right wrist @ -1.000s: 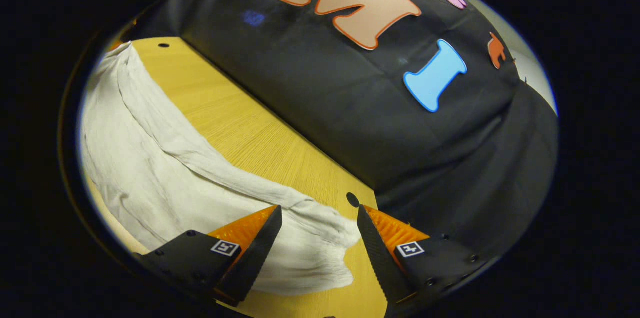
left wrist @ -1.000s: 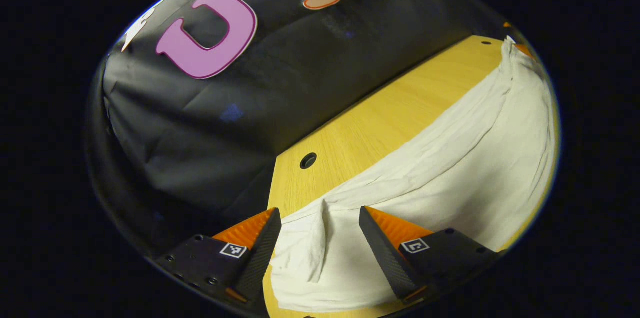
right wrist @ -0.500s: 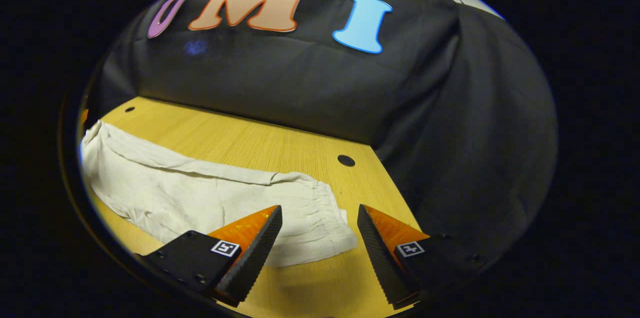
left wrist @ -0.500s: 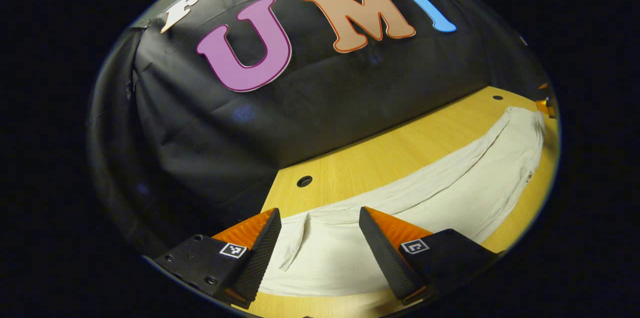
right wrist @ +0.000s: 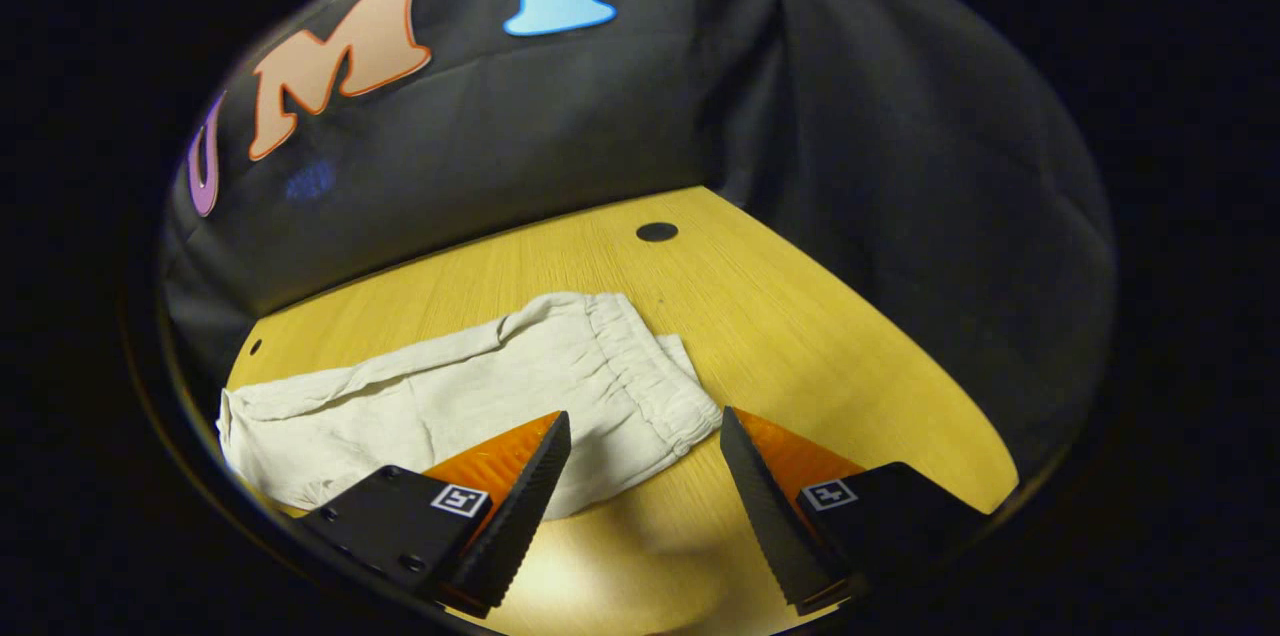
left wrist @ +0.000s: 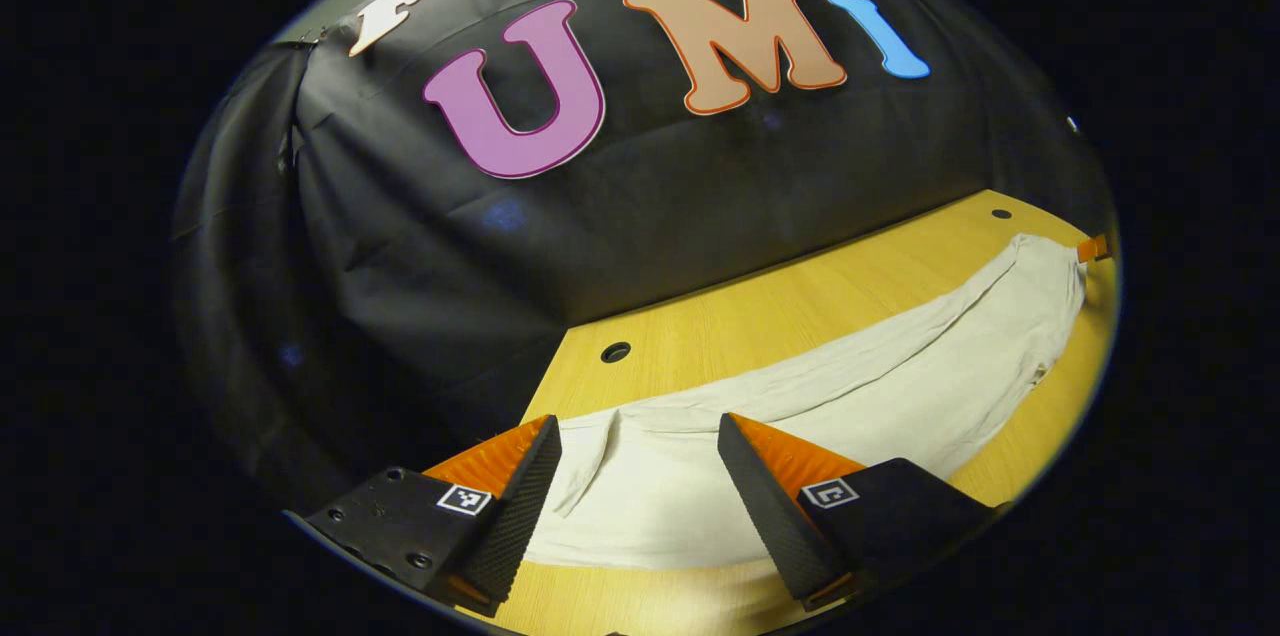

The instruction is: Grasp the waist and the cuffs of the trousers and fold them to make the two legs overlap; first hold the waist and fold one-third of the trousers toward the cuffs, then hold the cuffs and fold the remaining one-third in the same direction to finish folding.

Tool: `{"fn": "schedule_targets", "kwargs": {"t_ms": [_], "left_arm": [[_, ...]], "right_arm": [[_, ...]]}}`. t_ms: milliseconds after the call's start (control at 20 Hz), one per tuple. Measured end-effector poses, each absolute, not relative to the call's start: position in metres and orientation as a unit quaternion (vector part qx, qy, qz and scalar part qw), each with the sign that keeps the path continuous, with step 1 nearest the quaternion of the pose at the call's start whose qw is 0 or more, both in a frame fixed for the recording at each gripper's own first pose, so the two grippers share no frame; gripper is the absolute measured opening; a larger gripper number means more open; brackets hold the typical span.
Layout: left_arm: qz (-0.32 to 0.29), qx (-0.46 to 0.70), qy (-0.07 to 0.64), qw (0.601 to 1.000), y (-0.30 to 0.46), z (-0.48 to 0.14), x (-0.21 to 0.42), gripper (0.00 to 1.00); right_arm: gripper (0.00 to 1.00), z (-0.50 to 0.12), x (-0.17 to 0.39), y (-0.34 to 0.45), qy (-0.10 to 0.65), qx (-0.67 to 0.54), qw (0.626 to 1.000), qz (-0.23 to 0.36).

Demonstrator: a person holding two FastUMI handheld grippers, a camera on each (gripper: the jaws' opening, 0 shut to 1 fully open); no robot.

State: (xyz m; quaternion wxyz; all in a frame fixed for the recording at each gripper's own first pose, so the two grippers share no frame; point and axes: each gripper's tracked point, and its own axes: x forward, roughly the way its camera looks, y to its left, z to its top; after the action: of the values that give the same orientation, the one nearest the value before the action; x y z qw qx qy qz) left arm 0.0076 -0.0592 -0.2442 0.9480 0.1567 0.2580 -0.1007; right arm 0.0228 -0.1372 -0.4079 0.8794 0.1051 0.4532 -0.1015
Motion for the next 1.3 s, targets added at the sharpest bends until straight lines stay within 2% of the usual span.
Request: {"fn": "schedule_targets", "kwargs": {"t_ms": [100,150,250,300,350,400,450,500,600,700,750,800,850,900,1000,1050,1300], "left_arm": [[-0.100,0.160,0.258,0.948,-0.061,-0.242,0.000,0.96],[-0.099,0.160,0.258,0.947,-0.063,-0.242,-0.003,0.96],[-0.097,0.159,0.258,0.948,-0.064,-0.240,-0.007,0.96],[-0.096,0.158,0.257,0.949,-0.066,-0.238,-0.009,0.96],[-0.095,0.156,0.258,0.949,-0.067,-0.238,-0.010,0.96],[-0.092,0.155,0.258,0.949,-0.066,-0.237,-0.012,0.96],[-0.091,0.154,0.258,0.949,-0.067,-0.236,-0.014,0.96],[-0.089,0.152,0.259,0.950,-0.067,-0.236,-0.017,0.96],[-0.083,0.149,0.263,0.950,-0.067,-0.238,-0.020,0.96],[-0.079,0.145,0.266,0.950,-0.068,-0.239,-0.025,0.96],[-0.078,0.144,0.267,0.950,-0.069,-0.239,-0.026,0.96],[-0.077,0.144,0.268,0.950,-0.070,-0.239,-0.028,0.96],[-0.076,0.142,0.268,0.950,-0.071,-0.238,-0.030,0.96],[-0.074,0.140,0.268,0.950,-0.073,-0.237,-0.032,0.96],[-0.071,0.135,0.266,0.952,-0.077,-0.234,-0.035,0.96],[-0.069,0.133,0.266,0.952,-0.078,-0.234,-0.036,0.96],[-0.058,0.121,0.264,0.955,-0.081,-0.229,-0.044,0.96]], "right_arm": [[0.96,-0.419,0.021,-0.138,0.466,0.151,0.864,-0.118],[0.92,-0.424,0.019,-0.138,0.471,0.173,0.856,-0.125],[0.92,-0.428,0.017,-0.138,0.481,0.205,0.842,-0.135],[0.96,-0.431,0.017,-0.138,0.484,0.218,0.836,-0.138],[0.92,-0.434,0.018,-0.137,0.488,0.231,0.830,-0.140],[0.94,-0.432,0.020,-0.136,0.485,0.238,0.829,-0.143],[0.93,-0.440,0.023,-0.137,0.487,0.240,0.827,-0.147],[0.72,-0.439,0.023,-0.138,0.486,0.242,0.826,-0.150],[0.67,-0.444,0.021,-0.143,0.490,0.235,0.825,-0.155],[0.42,-0.446,0.018,-0.143,0.496,0.234,0.823,-0.147],[0.38,-0.446,0.018,-0.144,0.500,0.232,0.823,-0.142],[0.18,-0.445,0.020,-0.144,0.499,0.232,0.823,-0.137],[0.23,-0.447,0.019,-0.147,0.501,0.226,0.825,-0.134],[0.09,-0.447,0.019,-0.149,0.502,0.217,0.826,-0.135],[0.20,-0.441,0.020,-0.150,0.499,0.197,0.832,-0.137],[0.14,-0.443,0.020,-0.146,0.499,0.189,0.834,-0.136],[0.14,-0.431,0.026,-0.145,0.486,0.187,0.842,-0.142]]}}
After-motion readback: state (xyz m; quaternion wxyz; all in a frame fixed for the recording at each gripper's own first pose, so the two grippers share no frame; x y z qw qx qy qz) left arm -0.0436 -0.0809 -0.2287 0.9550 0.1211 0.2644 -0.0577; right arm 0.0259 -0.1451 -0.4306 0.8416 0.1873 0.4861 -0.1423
